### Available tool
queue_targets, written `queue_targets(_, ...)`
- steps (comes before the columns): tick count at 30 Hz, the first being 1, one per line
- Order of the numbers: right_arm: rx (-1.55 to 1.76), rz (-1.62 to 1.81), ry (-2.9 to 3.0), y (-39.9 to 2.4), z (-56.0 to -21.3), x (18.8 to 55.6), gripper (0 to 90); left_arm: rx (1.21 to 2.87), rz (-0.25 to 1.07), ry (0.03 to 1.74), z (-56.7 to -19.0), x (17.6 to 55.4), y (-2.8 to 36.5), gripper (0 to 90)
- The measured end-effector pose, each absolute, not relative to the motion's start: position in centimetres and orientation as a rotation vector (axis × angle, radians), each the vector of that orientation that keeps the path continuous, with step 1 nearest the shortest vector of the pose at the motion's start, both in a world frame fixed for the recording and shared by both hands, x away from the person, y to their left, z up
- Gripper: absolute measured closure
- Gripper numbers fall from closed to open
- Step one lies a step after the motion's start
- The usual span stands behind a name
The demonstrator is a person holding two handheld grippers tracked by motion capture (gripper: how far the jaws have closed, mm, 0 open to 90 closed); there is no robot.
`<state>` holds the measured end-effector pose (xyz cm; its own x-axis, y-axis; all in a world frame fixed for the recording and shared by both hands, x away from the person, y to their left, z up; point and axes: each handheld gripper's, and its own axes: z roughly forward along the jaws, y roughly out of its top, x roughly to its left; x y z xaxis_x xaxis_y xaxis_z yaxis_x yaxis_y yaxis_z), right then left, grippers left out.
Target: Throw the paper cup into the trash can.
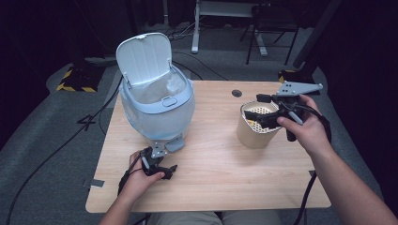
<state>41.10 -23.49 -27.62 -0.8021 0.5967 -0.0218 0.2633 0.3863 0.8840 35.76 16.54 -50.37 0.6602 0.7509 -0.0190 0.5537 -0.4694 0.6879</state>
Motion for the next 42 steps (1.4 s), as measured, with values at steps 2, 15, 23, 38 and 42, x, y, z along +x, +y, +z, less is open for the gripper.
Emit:
queue_targets(2,0.776,1.375,2.310,-24.5,-28.6,40.9,20.7,2.197,0.374,1.008,-50.4,35.7,16.6,14.5)
queue_targets(15,0.883,1.222,2.306,-28.7,-35.8,39.8,21.4,2.194,0.379,1.039,-50.0,35.5,17.8,23.1)
queue_targets(23,0.888,1.253,2.198,-29.5,-40.1,39.2,20.9,2.183,0.369,1.047,-49.7,35.3,18.5,25.4)
queue_targets(38,0.947,1.229,2.276,-32.1,-43.7,35.2,22.8,2.149,0.364,1.027,-47.7,34.5,18.4,26.2)
queue_targets(42,1.009,1.166,2.323,-32.8,-46.2,35.0,23.1,2.108,0.334,1.012,-46.8,34.1,18.7,26.6)
